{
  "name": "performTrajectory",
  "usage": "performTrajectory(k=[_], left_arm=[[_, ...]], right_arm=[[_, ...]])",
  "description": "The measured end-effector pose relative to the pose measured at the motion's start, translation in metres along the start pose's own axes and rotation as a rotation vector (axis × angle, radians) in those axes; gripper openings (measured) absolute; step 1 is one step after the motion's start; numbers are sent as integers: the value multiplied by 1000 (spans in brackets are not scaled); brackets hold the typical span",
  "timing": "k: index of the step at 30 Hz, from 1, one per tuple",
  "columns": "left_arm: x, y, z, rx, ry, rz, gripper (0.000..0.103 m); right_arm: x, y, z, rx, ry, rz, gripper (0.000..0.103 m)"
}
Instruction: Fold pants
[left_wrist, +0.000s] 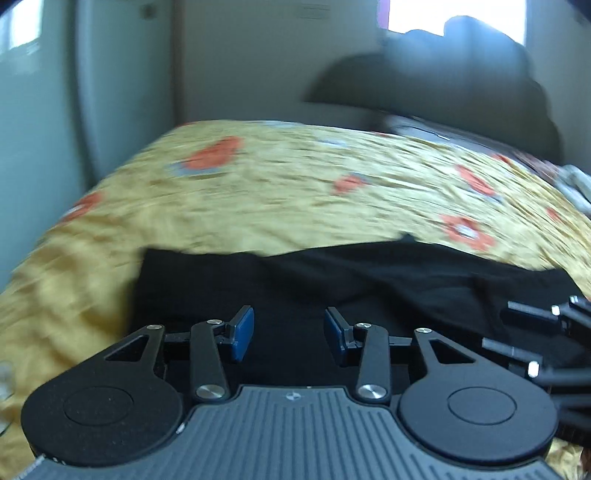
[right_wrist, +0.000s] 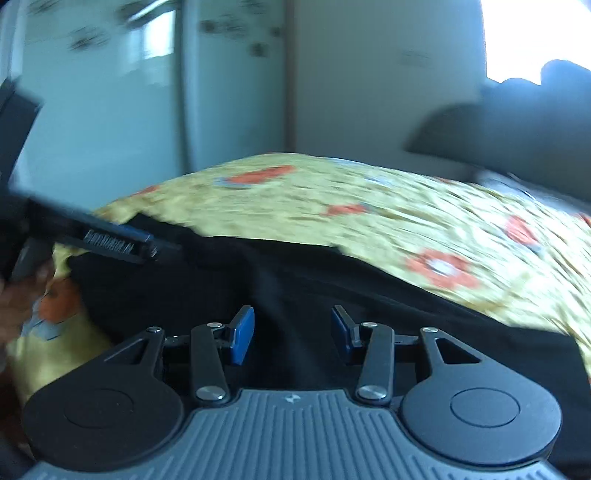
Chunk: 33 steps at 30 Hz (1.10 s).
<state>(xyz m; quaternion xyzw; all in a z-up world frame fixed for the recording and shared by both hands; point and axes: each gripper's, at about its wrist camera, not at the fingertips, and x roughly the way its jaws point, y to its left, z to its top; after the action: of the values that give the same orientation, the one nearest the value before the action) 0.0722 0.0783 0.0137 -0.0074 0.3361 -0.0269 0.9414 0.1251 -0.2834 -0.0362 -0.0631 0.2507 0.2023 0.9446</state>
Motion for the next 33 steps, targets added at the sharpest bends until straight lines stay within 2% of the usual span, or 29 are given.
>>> performTrajectory(k=[5, 9, 12, 14, 15, 16, 17, 20, 23, 26, 30, 31, 32, 33], left_arm=[[-23, 69, -6, -194, 14, 107, 46], [-36, 113, -15, -348, 46, 105, 44], [-36, 131, -23, -448, 93, 30, 44], [-35, 138, -28, -513, 118, -20, 43], [-35, 140, -30, -537, 123, -45, 43], [-34, 142, -31, -560, 127, -67, 43], [-34, 143, -32, -584, 132, -81, 42], [-30, 146, -36, -652, 150, -148, 42], [-20, 150, -41, -754, 178, -228, 42], [-12, 154, -44, -822, 182, -249, 42], [-8, 157, -47, -888, 182, -299, 42], [-8, 158, -47, -892, 177, -302, 36], [-7, 158, -46, -887, 175, -289, 21], [-8, 158, -46, -878, 174, -264, 15]], right_arm=[[27, 67, 15, -225, -12, 149, 44], [40, 119, 20, -399, -53, 224, 43], [49, 147, 21, -482, -63, 268, 42], [60, 161, 20, -528, -49, 283, 34], [64, 167, 20, -547, -40, 286, 33], [67, 171, 19, -562, -36, 284, 31], [69, 174, 18, -575, -36, 277, 24], [77, 182, 16, -608, -24, 257, 16], [76, 186, 11, -642, -19, 238, 13], [74, 185, 9, -623, -33, 240, 11], [73, 165, 21, -459, -19, 296, 11], [74, 161, 24, -423, -15, 309, 11], [75, 157, 26, -384, -9, 324, 11], [75, 154, 30, -351, -4, 336, 11]])
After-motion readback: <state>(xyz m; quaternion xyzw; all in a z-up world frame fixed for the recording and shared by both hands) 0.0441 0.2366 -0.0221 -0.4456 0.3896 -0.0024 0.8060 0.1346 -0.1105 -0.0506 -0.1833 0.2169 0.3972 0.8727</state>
